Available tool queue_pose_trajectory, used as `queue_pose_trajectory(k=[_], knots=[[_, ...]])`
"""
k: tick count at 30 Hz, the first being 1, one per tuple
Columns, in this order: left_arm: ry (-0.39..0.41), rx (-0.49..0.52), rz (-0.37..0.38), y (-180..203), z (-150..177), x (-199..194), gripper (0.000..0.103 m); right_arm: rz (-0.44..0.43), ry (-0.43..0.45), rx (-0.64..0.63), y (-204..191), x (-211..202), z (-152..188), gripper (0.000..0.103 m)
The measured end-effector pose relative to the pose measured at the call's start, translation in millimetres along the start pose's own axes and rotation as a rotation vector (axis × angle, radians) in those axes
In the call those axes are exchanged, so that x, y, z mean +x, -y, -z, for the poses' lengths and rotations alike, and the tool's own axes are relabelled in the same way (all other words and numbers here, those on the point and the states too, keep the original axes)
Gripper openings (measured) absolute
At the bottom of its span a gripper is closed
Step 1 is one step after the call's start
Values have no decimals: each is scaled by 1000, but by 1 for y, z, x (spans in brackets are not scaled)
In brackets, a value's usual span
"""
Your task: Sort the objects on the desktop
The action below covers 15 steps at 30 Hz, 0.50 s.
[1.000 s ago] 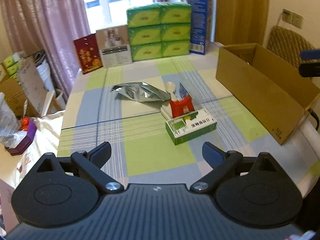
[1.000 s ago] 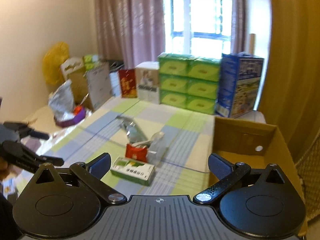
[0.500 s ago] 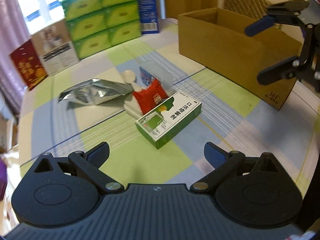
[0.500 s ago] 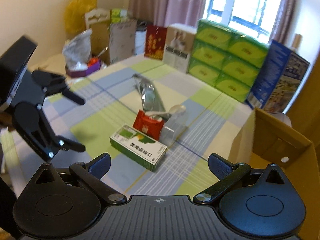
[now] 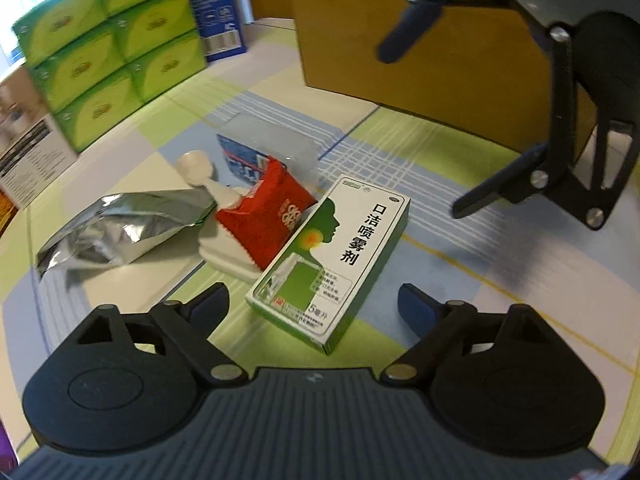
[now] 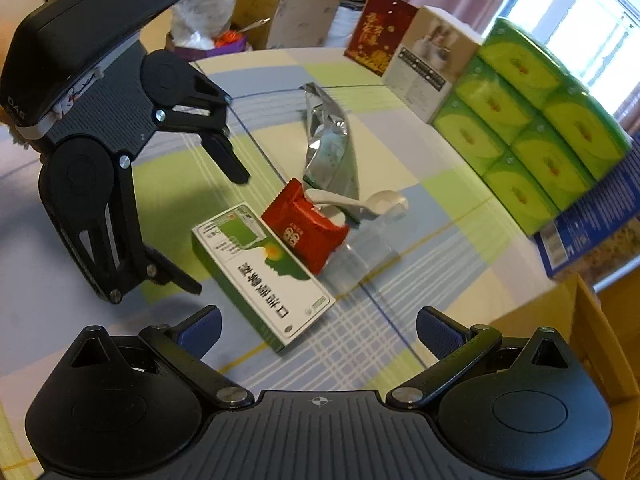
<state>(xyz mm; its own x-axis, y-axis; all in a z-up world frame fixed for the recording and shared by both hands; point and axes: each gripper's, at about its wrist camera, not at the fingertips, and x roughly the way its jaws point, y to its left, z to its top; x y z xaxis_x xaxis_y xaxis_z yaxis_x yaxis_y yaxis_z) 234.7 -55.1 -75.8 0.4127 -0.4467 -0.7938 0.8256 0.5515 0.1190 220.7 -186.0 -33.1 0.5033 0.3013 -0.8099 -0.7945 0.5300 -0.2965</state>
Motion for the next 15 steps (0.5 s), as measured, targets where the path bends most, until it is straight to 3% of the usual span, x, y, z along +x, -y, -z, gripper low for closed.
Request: queue_pose_trajectory(k=[3, 5, 11, 15], knots=[[-14, 36, 9, 3, -3, 10, 77, 2, -12, -17, 4, 10, -5, 101], [-23, 66, -9, 7, -2, 13, 64, -4, -12, -18, 7, 15, -6, 101], [-11, 70, -7, 12, 14, -6, 54, -20, -2, -18, 12, 26, -13, 101], [-27, 58, -31, 11, 41, -30, 54, -30, 23, -55, 6, 30, -19, 101]])
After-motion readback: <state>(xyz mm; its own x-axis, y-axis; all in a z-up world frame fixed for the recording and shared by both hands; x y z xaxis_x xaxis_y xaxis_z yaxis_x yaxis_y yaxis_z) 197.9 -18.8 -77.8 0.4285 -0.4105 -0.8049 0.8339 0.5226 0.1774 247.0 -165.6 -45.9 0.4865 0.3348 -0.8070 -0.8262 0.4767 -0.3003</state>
